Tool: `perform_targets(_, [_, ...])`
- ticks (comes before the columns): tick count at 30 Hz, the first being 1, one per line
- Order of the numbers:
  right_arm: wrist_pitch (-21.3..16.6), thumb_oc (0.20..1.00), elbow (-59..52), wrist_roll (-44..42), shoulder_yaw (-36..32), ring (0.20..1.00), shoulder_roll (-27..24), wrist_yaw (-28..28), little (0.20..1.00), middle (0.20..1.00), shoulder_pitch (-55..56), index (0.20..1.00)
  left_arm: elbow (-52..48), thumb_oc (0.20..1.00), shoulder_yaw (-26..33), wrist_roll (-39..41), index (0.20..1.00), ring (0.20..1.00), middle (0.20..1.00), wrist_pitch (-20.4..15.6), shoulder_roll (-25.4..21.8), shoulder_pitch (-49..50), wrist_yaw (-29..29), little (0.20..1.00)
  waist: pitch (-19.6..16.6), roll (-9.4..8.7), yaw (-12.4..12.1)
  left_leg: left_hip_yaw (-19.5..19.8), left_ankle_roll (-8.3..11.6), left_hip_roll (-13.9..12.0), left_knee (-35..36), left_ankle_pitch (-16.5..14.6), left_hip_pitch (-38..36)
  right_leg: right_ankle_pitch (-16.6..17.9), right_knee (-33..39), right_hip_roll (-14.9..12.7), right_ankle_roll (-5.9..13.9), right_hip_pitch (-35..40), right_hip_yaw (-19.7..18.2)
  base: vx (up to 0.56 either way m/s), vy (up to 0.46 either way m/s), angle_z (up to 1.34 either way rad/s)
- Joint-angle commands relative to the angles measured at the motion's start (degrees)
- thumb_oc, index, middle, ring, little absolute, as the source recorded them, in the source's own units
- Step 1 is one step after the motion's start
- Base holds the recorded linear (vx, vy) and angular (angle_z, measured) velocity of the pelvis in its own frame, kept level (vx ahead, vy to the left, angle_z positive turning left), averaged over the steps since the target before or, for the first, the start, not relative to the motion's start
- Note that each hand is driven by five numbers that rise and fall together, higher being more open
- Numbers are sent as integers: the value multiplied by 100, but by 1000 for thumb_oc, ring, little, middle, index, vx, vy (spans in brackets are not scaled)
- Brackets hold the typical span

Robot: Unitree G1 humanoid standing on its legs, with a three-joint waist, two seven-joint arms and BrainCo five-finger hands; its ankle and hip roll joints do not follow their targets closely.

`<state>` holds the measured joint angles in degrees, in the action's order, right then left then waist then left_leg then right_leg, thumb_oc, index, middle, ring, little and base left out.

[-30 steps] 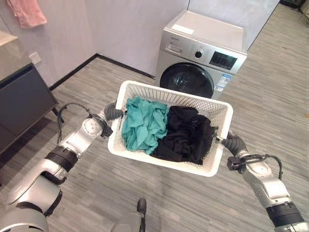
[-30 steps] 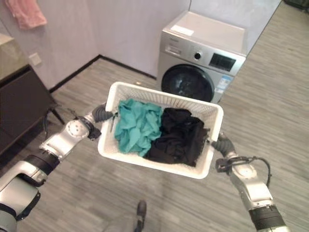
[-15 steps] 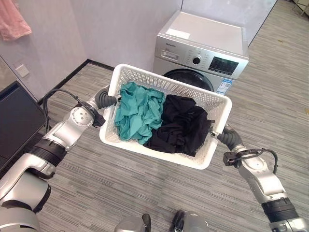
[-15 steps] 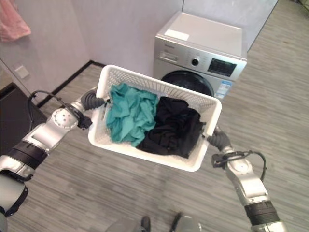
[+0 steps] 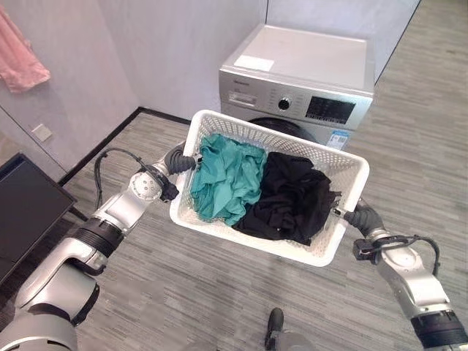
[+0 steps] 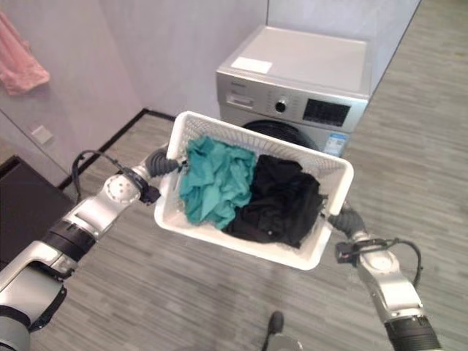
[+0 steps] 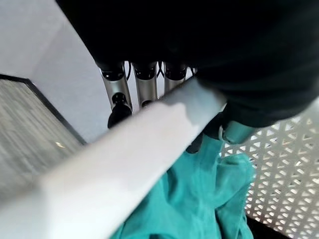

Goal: Grab the laundry basket,head to the washer,open it,put in the laundry and shut it.

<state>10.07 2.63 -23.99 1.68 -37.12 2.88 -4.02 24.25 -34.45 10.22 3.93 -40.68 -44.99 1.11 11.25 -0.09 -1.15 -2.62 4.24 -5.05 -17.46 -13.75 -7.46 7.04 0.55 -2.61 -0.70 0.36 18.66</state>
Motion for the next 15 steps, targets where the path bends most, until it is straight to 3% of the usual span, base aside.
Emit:
perform_targets(1, [-632, 200, -657, -343, -106, 200, -203, 53, 200, 200, -696, 200, -314, 200, 73, 130, 200, 200, 200, -519, -72, -538, -75, 200, -381, -177, -125, -39, -120, -491, -1326, 949, 748, -946, -506, -157, 425, 45, -120, 26, -190, -18])
perform_targets(3, [-652, 200, -667, -368, -64, 200, -228, 25, 200, 200, -761, 200, -333, 200, 128, 193, 200, 200, 200, -519, -129, -529, -98, 200, -312, -196, -170, 42, -145, -533, -1843, 1068, 953, -1001, -457, -63, 329, 134, -133, 47, -157, -31])
perform_targets(4, [-670, 200, -648, -408, -21, 200, -283, -51, 200, 200, -874, 200, -403, 200, 227, 361, 200, 200, 200, -527, -186, -496, -169, 200, -216, -244, -233, -91, -218, -792, -2308, 1376, 1126, -1139, -410, 68, 176, 305, -123, 150, -203, -21])
perform_targets(6, [-627, 200, -678, -460, -32, 200, -352, -94, 200, 200, -906, 200, -418, 200, 241, 514, 200, 200, 200, -492, -198, -625, -227, 200, -129, -291, -257, -372, -280, -1068, -2044, 1332, 1378, -1261, -341, 121, 131, 477, -42, 174, -168, -8])
perform_targets(7, [-627, 200, -701, -470, -52, 200, -391, -107, 200, 200, -906, 200, -398, 200, 257, 555, 200, 200, 200, -506, -199, -714, -269, 200, -122, -312, -260, -368, -209, -1069, -1707, 1131, 1398, -1352, -321, 138, 185, 589, -114, 141, -22, 10])
perform_targets(9, [-683, 200, -753, -462, -40, 200, -434, -110, 200, 200, -927, 200, -273, 200, 243, 601, 200, 200, 200, -573, -197, -905, -384, 200, -131, -387, -271, -470, -178, -946, -300, 1227, 1564, -1352, -287, 53, 221, 605, -7, 144, 42, 21])
perform_targets(10, [-684, 200, -752, -462, -39, 200, -434, -110, 200, 200, -927, 200, -269, 200, 241, 602, 200, 200, 200, -575, -196, -908, -384, 200, -132, -405, -268, -483, -182, -920, -235, 1261, 1532, -1355, -288, 32, 225, 606, -5, 113, 45, 26])
perform_targets(11, [-697, 200, -771, -459, -38, 200, -437, -116, 200, 200, -928, 200, -228, 200, 237, 601, 200, 200, 200, -580, -216, -974, -417, 200, -132, -384, -288, -425, -120, -854, 306, 1443, 1534, -1383, -288, 48, 244, 643, -1, 117, 49, 27])
perform_targets(13, [-779, 200, -801, -495, -49, 200, -442, -136, 200, 200, -994, 200, -148, 200, 241, 629, 200, 200, 200, -632, -323, -1179, -522, 200, -125, -303, -422, -2, 14, -601, 1494, 1889, 1649, -1520, -349, 130, 272, 782, -1, 271, 96, 17])
perform_targets(15, [-839, 200, -770, -535, -42, 200, -440, -170, 200, 200, -1091, 200, -163, 200, 204, 632, 200, 200, 200, -679, -412, -1304, -565, 200, -111, -273, -528, 334, 57, -467, 1827, 1922, 1776, -1635, -400, 166, 261, 884, -53, 218, 64, -2])
